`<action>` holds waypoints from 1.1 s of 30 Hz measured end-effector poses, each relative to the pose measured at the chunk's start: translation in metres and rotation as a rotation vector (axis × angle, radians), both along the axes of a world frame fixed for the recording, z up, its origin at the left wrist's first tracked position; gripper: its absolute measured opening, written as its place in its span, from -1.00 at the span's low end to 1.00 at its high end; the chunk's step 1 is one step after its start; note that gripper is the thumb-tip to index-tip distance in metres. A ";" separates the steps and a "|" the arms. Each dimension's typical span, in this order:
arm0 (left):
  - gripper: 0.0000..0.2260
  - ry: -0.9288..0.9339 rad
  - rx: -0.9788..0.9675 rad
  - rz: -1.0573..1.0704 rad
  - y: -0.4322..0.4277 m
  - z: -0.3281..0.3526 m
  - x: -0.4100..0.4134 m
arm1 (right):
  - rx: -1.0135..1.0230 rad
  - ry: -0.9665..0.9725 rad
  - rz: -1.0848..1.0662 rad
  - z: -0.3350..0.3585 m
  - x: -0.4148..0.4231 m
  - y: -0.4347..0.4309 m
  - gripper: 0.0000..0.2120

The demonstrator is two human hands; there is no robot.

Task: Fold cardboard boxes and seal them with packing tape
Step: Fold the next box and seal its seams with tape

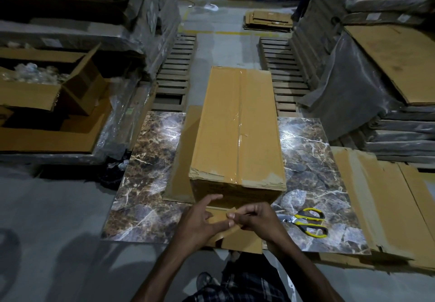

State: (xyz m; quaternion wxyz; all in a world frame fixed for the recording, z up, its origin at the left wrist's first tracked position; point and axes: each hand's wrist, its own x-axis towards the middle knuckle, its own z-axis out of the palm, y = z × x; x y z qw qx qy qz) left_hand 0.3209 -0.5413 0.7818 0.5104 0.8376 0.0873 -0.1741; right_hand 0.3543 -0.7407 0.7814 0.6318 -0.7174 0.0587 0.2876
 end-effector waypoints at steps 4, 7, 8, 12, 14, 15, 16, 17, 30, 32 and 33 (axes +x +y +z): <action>-0.63 -0.095 0.154 0.021 -0.001 0.003 -0.004 | 0.019 0.034 -0.032 0.003 0.002 -0.001 -0.74; -0.62 -0.214 0.271 0.043 0.000 0.005 -0.001 | 0.004 -0.002 -0.061 0.004 0.002 0.001 -0.85; -0.56 -0.259 0.304 0.037 0.001 0.006 0.000 | 0.006 -0.008 -0.080 0.004 0.003 0.001 -0.87; -0.51 -0.306 0.405 0.061 0.015 0.018 0.009 | 0.067 -0.011 -0.178 0.013 0.011 -0.012 -0.88; -0.51 -0.230 0.303 0.110 0.028 0.023 0.015 | 0.105 0.004 -0.238 0.020 0.017 -0.025 -0.88; -0.51 -0.211 0.282 0.109 0.035 0.025 0.018 | 0.120 0.009 -0.269 0.024 0.021 -0.033 -0.85; -0.50 -0.215 0.291 0.098 0.042 0.026 0.021 | 0.131 0.013 -0.296 0.026 0.024 -0.040 -0.83; -0.49 -0.228 0.310 0.083 0.048 0.028 0.023 | 0.139 0.020 -0.314 0.029 0.027 -0.047 -0.83; -0.41 -0.314 0.534 -0.019 0.129 0.059 0.071 | 0.103 0.009 -0.547 0.034 0.040 -0.137 -0.48; -0.43 -0.299 0.541 -0.026 0.137 0.057 0.080 | 0.100 0.041 -0.541 0.030 0.041 -0.138 -0.47; -0.44 -0.292 0.546 -0.031 0.140 0.055 0.084 | 0.101 0.056 -0.535 0.027 0.042 -0.137 -0.50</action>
